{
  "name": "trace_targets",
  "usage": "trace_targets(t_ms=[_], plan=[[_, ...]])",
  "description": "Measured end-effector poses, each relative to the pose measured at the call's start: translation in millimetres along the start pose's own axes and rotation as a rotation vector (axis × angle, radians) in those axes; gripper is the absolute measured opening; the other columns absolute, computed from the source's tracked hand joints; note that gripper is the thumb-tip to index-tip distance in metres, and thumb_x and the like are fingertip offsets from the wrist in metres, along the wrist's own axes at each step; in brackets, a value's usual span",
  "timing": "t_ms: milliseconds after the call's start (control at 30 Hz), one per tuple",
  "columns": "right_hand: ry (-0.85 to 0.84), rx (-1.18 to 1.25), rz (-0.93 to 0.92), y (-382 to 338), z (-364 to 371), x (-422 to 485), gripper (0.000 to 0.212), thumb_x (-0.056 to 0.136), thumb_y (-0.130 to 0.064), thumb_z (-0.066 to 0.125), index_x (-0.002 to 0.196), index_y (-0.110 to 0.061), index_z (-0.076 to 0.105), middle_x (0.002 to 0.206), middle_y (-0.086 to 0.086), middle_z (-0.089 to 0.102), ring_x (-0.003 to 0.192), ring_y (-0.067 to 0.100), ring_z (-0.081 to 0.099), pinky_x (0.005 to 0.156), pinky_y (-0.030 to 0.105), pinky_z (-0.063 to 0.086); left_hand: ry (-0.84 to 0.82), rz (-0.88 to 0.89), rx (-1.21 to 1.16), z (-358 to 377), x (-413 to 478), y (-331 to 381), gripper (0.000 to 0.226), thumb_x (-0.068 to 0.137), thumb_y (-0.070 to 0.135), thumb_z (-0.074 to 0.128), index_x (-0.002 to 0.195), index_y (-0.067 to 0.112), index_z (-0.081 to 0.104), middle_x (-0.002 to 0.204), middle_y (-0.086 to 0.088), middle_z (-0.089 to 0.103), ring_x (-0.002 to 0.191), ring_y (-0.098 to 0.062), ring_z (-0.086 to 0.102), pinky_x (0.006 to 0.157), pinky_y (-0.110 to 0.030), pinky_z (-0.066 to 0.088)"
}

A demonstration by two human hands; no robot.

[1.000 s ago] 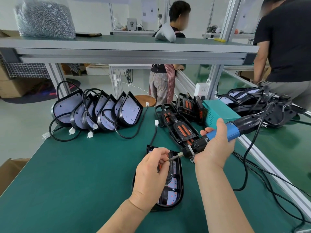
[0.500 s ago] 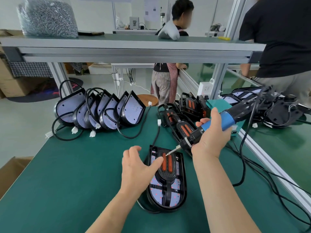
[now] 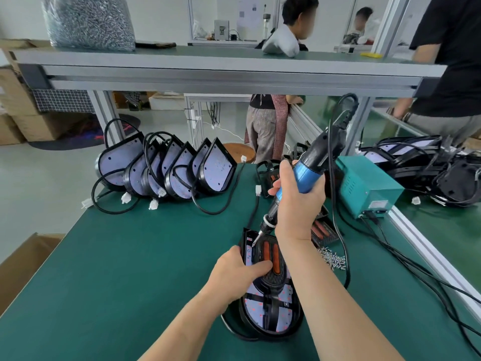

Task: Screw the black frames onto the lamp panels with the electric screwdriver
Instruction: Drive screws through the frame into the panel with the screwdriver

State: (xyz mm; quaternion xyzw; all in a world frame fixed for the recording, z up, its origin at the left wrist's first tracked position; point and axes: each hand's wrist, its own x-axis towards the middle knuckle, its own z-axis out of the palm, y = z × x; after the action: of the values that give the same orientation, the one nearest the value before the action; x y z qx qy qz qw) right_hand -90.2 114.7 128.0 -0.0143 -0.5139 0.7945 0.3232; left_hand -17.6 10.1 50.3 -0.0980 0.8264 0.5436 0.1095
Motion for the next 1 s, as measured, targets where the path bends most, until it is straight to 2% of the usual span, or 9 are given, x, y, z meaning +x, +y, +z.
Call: trace_targets(t_ms=[67,267,400,533,667,800,1000], plan=[[0.001,0.0,0.005,1.9,1.8,0.2,0.016,0.092,-0.012,0.072,0.095,-0.015,0.057,0.059,-0.001,0.059,0.048,0.015,0.056,0.05,0.025,0.05,-0.011,-0.006,-0.006,-0.4,0.1,0.0,0.058,0.061,0.056,0.073,0.099,0.013,0.06,0.1,-0.004,0.07,0.094,-0.023,0.067,0.088,-0.042,0.055],[0.014,-0.008,-0.01,4.3,7.0,6.6,0.019,0.09,-0.018,0.073,0.098,-0.015,0.056,0.057,-0.01,0.062,0.048,0.008,0.058,0.051,0.03,0.053,-0.001,0.0,-0.005,-0.1,1.9,-3.9,0.047,0.074,0.05,0.078,0.095,0.013,0.056,0.094,-0.001,0.066,0.083,-0.019,0.062,0.072,-0.032,0.05],[0.002,-0.011,-0.001,7.6,10.2,8.4,0.022,0.086,-0.024,0.074,0.098,-0.017,0.057,0.057,-0.007,0.062,0.047,0.009,0.058,0.051,0.028,0.053,-0.016,0.002,-0.034,0.4,2.5,-4.8,0.047,0.072,0.049,0.078,0.097,0.015,0.059,0.097,-0.001,0.069,0.092,-0.021,0.066,0.08,-0.035,0.054],[-0.017,0.002,0.006,11.0,9.3,6.3,0.02,0.086,-0.022,0.075,0.097,-0.018,0.059,0.061,-0.009,0.061,0.051,0.009,0.057,0.054,0.029,0.053,-0.01,0.005,-0.044,0.6,2.5,-5.0,0.046,0.074,0.046,0.079,0.099,0.013,0.059,0.098,-0.001,0.069,0.094,-0.021,0.066,0.086,-0.038,0.055],[-0.016,-0.014,0.008,10.4,8.5,5.9,0.018,0.086,-0.022,0.075,0.094,-0.019,0.059,0.062,-0.007,0.061,0.051,0.011,0.058,0.055,0.031,0.054,-0.002,0.014,-0.031,0.2,1.7,-4.6,0.038,0.078,0.045,0.079,0.094,0.018,0.057,0.092,0.006,0.066,0.084,-0.013,0.062,0.069,-0.028,0.047],[-0.015,-0.025,0.019,10.7,8.2,4.3,0.016,0.088,-0.021,0.075,0.093,-0.021,0.059,0.061,-0.006,0.061,0.051,0.012,0.058,0.057,0.034,0.055,-0.004,0.012,-0.033,0.2,0.8,-3.9,0.039,0.078,0.045,0.079,0.097,0.018,0.058,0.096,0.004,0.068,0.089,-0.015,0.064,0.073,-0.029,0.049],[-0.062,-0.07,0.025,9.9,10.1,1.1,0.017,0.088,-0.025,0.075,0.089,-0.025,0.058,0.066,0.005,0.061,0.05,0.017,0.059,0.055,0.027,0.052,-0.007,0.006,-0.027,-0.4,0.2,-4.8,0.041,0.077,0.046,0.079,0.102,0.019,0.06,0.1,0.005,0.07,0.094,-0.015,0.066,0.086,-0.035,0.055]])
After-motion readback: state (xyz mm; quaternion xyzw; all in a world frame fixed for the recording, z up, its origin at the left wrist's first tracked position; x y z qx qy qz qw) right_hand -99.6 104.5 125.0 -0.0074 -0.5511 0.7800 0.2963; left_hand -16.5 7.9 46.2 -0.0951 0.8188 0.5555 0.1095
